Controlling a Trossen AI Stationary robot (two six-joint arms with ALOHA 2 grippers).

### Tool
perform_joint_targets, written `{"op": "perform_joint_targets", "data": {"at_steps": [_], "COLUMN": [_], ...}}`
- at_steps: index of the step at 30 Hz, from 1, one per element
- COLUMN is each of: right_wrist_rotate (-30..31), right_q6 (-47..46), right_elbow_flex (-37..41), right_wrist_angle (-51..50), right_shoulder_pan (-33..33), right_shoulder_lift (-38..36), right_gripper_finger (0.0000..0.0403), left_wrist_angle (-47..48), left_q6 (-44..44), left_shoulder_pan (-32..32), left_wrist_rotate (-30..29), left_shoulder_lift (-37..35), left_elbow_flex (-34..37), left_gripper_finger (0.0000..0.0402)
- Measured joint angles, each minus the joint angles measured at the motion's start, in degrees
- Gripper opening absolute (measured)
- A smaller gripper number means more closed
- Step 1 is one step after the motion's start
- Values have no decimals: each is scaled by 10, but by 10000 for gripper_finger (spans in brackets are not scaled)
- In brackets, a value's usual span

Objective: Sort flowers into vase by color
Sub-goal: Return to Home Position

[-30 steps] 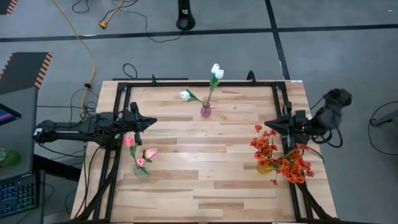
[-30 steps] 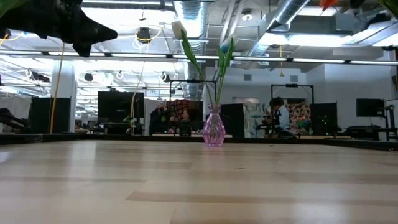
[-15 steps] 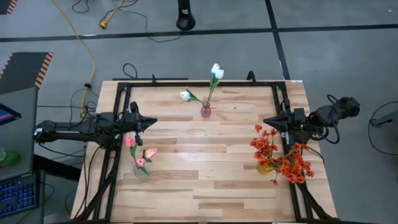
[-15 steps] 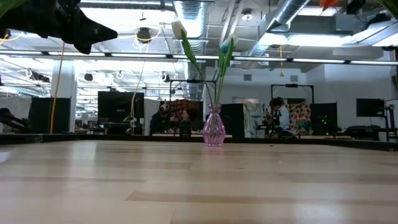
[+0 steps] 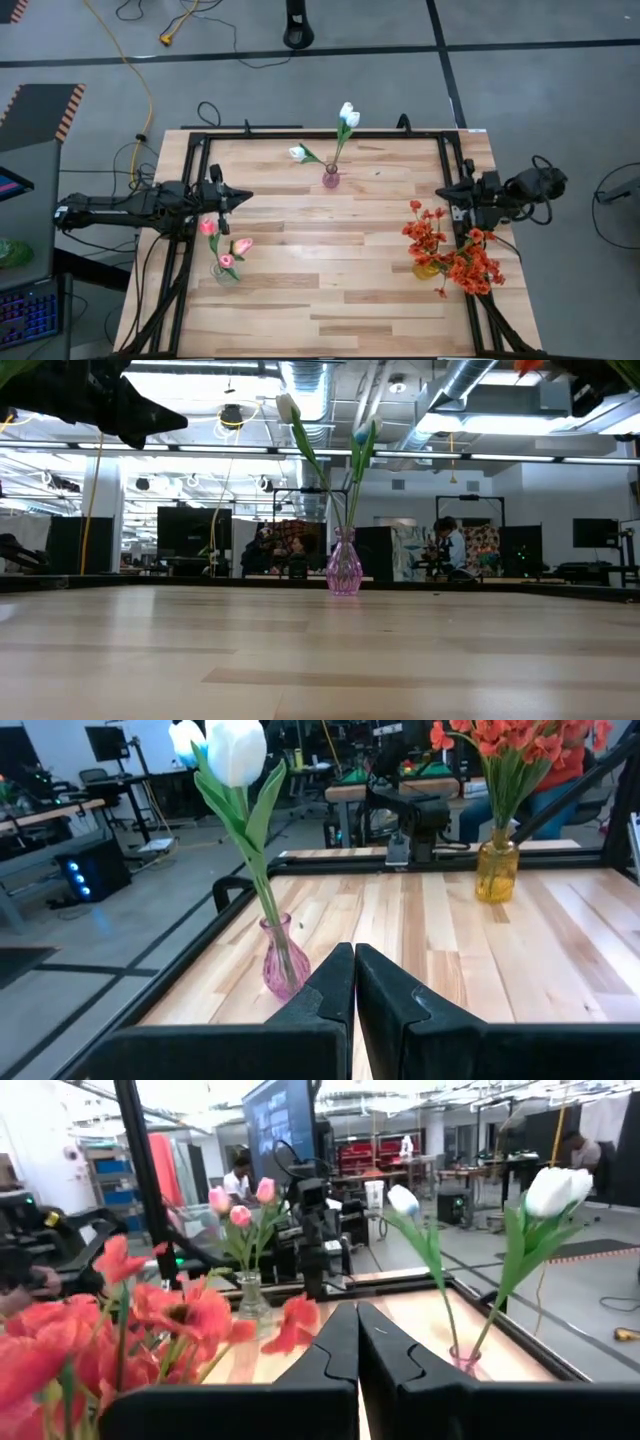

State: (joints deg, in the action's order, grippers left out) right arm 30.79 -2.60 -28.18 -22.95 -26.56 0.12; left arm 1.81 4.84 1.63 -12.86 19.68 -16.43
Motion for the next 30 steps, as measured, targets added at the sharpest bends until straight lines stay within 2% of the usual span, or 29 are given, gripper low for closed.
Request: {"op": "perform_joint_targets", "data": {"at_steps": [2,5,10,15,18,30], "right_wrist_rotate": [-7,-11,-24,-25,-25,-25], "right_q6": [1,15,67,69,68,68], "right_elbow_flex": [11,30,77,110,138,211], "right_wrist_angle": [-2,50,148,171,224,336], "right_shoulder_pan": [0,0,0,1,1,17], "right_shoulder_lift": [3,7,6,5,5,6], "right_gripper_finger": [24,24,24,24,24,24], "left_wrist_angle": [0,-8,-87,-164,-199,-221], "left_q6": [0,0,7,14,15,59], "left_shoulder_pan": [0,0,1,1,1,1], "left_wrist_rotate": [0,0,-4,-26,-31,-42], "left_shoulder_lift": [0,0,0,0,0,0], "left_elbow_flex": [0,3,51,103,126,129], "left_gripper_finger": [0,0,0,0,0,0]}}
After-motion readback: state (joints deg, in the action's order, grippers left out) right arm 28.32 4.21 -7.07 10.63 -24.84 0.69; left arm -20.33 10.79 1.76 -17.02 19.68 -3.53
